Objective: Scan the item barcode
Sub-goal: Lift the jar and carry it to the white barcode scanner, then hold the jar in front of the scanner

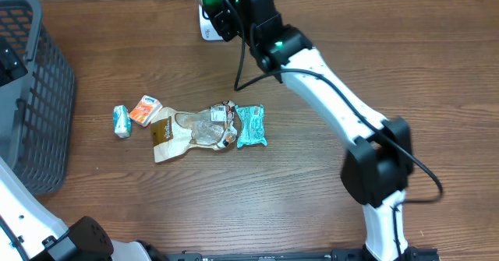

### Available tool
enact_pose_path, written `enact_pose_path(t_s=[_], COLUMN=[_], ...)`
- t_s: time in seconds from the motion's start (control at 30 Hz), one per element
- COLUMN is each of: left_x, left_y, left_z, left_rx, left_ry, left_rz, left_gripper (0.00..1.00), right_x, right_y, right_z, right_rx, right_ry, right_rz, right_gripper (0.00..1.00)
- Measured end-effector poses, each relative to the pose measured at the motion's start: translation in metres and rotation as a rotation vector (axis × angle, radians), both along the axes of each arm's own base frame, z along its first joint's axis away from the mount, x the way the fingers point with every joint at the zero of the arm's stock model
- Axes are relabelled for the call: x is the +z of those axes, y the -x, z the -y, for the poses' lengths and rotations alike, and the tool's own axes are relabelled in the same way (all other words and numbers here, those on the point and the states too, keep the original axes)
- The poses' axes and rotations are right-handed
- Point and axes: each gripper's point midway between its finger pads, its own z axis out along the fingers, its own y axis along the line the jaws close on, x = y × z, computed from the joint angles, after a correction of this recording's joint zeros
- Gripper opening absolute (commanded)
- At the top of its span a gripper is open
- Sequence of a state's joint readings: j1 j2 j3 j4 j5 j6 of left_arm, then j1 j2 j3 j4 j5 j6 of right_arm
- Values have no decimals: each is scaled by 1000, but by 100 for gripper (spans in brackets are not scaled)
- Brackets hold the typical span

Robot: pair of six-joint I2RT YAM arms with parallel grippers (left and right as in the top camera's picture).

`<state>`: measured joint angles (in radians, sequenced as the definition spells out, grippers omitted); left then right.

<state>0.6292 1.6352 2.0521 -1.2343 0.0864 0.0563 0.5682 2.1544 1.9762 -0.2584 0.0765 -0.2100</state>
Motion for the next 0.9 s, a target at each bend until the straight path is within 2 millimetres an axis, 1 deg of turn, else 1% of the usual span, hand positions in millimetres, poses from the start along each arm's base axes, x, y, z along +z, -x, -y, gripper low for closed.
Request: enact_pose_path(t_s=[0.1, 0.2, 0.3, 0.5, 0.63, 0.73, 0.8, 0.9], left_x=[0, 0, 0, 0, 0, 0, 0, 0], left_y=[0, 0, 0, 0, 0, 0, 0, 0], left_z=[0, 0, 0, 0, 0, 0, 0, 0], left_rx=[0, 0, 0, 0, 0, 0, 0, 0], left_ry=[1, 0, 1, 1, 1, 1, 1, 1], left_rz=[-1, -1, -1, -1, -1, -1, -1, -1], left_gripper=[100, 99, 99, 100, 100, 100, 100, 99], right_x=[-23, -41, -53, -78, -96, -99, -95, -93], right_y=[-34, -51, -62, -71, -74, -77, -78, -80], right_z=[-1, -2, -4, -7, -2, 2, 2, 3], right_rx=[-23, -10, 4, 53, 104, 130, 142, 156], right_ry=[80, 181, 264, 438, 599, 690, 742, 780], right_rz=[142, 248, 338, 439, 471, 509, 552, 576], right_gripper=[33, 34, 35, 35, 35, 34, 34, 34])
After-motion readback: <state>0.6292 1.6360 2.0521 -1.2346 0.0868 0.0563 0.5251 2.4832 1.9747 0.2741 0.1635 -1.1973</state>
